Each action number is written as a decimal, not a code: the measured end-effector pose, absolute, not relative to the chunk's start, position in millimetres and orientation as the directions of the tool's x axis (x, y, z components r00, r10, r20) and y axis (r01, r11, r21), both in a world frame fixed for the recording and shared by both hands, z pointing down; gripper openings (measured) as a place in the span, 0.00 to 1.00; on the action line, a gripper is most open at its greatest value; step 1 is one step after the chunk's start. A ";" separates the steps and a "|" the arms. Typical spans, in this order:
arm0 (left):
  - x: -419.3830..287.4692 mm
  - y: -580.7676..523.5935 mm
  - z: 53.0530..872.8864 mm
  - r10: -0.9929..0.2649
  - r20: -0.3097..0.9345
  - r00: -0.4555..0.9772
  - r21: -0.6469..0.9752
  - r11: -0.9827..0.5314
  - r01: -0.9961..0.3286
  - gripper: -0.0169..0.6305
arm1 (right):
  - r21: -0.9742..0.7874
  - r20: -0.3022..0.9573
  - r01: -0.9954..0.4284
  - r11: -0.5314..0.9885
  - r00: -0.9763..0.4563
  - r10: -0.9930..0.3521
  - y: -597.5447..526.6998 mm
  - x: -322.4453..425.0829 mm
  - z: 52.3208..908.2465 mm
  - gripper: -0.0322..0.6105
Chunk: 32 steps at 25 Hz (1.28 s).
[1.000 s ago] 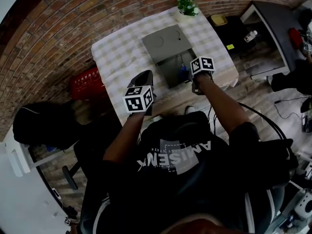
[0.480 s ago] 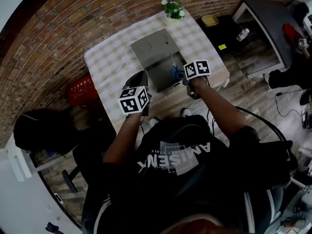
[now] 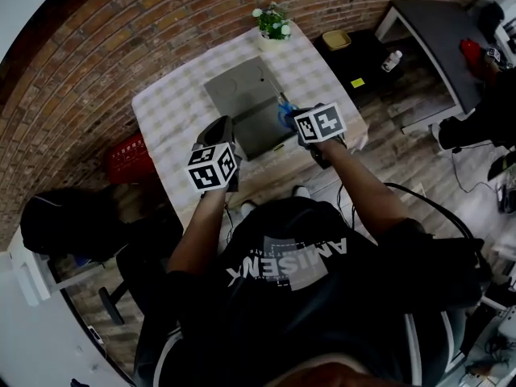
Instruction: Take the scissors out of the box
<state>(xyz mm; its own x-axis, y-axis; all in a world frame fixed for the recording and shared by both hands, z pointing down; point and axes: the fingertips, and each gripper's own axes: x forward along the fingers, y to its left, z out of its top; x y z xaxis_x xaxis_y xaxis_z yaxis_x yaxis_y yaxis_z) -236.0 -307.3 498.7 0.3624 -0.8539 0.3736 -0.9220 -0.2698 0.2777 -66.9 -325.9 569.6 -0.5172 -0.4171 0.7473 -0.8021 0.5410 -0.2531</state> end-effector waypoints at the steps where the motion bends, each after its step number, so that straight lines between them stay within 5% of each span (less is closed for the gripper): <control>1: -236.1 -307.4 498.5 -0.856 0.375 0.356 0.276 -0.263 -0.924 0.05 | -0.254 0.733 -0.797 0.547 -0.528 -0.429 -326.3 -65.6 561.7 0.22; 13: -238.3 -308.9 451.6 -0.906 0.303 0.295 0.243 -0.226 -0.943 0.05 | -0.116 0.608 -0.711 0.694 -0.603 -0.516 -331.2 -63.7 476.6 0.22; 32: -254.9 -298.9 377.1 -0.960 0.170 0.225 0.145 -0.201 -0.969 0.05 | -0.037 0.367 -0.695 0.718 -0.678 -0.637 -342.3 -55.0 374.0 0.22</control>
<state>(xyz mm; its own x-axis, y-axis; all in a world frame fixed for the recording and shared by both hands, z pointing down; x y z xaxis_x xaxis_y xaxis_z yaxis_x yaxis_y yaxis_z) -254.9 -298.9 377.1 0.2246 -0.9595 0.1698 -0.9687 -0.2011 0.1452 -55.0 -342.3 374.0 -0.6780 -0.6367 0.3673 -0.6946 0.7184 -0.0367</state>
